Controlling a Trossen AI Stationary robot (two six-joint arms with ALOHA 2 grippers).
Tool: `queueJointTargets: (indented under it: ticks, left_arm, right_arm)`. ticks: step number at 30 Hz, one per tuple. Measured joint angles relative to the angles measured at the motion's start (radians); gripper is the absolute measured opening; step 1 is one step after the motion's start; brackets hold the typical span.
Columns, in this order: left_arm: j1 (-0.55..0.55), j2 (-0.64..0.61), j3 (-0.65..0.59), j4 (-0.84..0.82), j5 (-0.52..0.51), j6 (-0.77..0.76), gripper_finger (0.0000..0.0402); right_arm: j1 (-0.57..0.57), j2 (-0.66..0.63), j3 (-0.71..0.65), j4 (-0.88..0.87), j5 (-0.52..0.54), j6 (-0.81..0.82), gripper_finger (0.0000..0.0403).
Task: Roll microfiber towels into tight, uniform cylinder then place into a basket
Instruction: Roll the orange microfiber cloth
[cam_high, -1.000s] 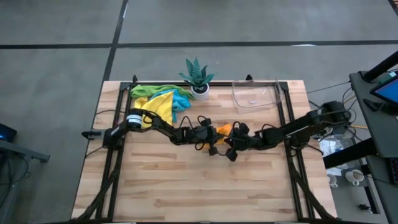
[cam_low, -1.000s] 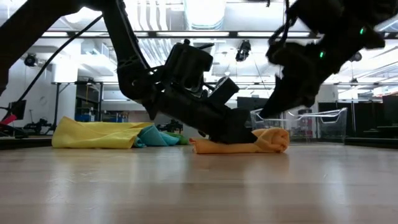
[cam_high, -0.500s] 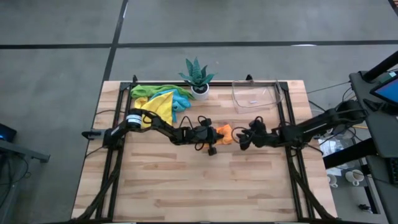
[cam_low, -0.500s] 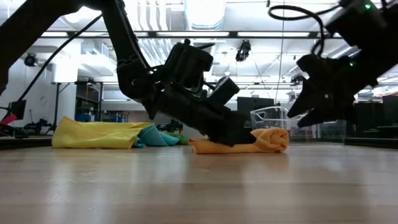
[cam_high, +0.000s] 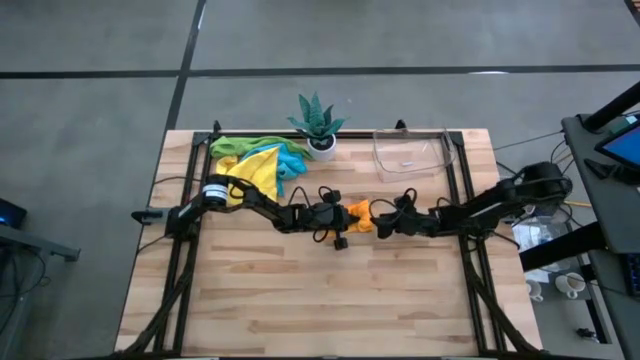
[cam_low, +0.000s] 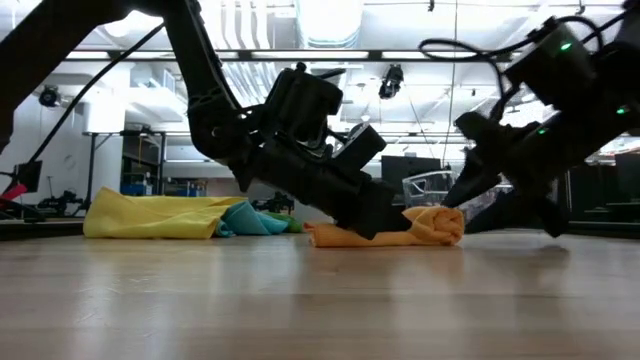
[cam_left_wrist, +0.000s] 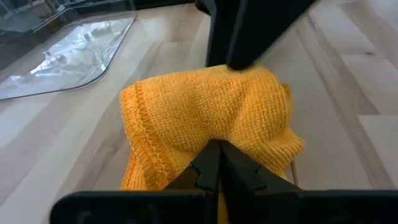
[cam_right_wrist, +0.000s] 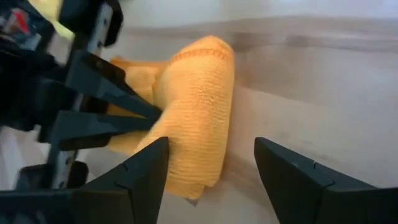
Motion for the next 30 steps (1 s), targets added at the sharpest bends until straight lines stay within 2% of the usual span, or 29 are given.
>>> queueJointTargets:
  ticks: [7,13,17,21,25,30]
  left_arm:
    - [0.0,0.0,0.0,-0.009,0.0,0.001,0.0]
    - [0.0,-0.002,0.0,-0.024,0.0,0.002,0.0]
    - [0.0,-0.002,-0.002,-0.025,0.0,0.003,0.0]
    - [0.0,-0.002,0.0,-0.026,0.0,0.002,0.0]
    - [0.0,-0.002,0.002,-0.028,0.0,0.003,0.0]
    - [0.0,-0.002,0.002,-0.03,0.0,0.004,0.0]
  right_arm:
    - [-0.047,0.106,0.085,0.014,-0.079,-0.088,0.0232]
    - [-0.058,0.047,0.113,-0.019,-0.103,-0.189,0.0227]
    - [-0.058,-0.042,0.116,-0.134,-0.098,-0.168,0.0226]
    - [-0.058,-0.076,0.088,-0.146,-0.098,-0.115,0.0226]
    - [-0.066,-0.039,0.079,-0.138,-0.095,-0.076,0.0226]
    - [-0.079,0.043,0.086,0.006,-0.103,-0.104,0.0223]
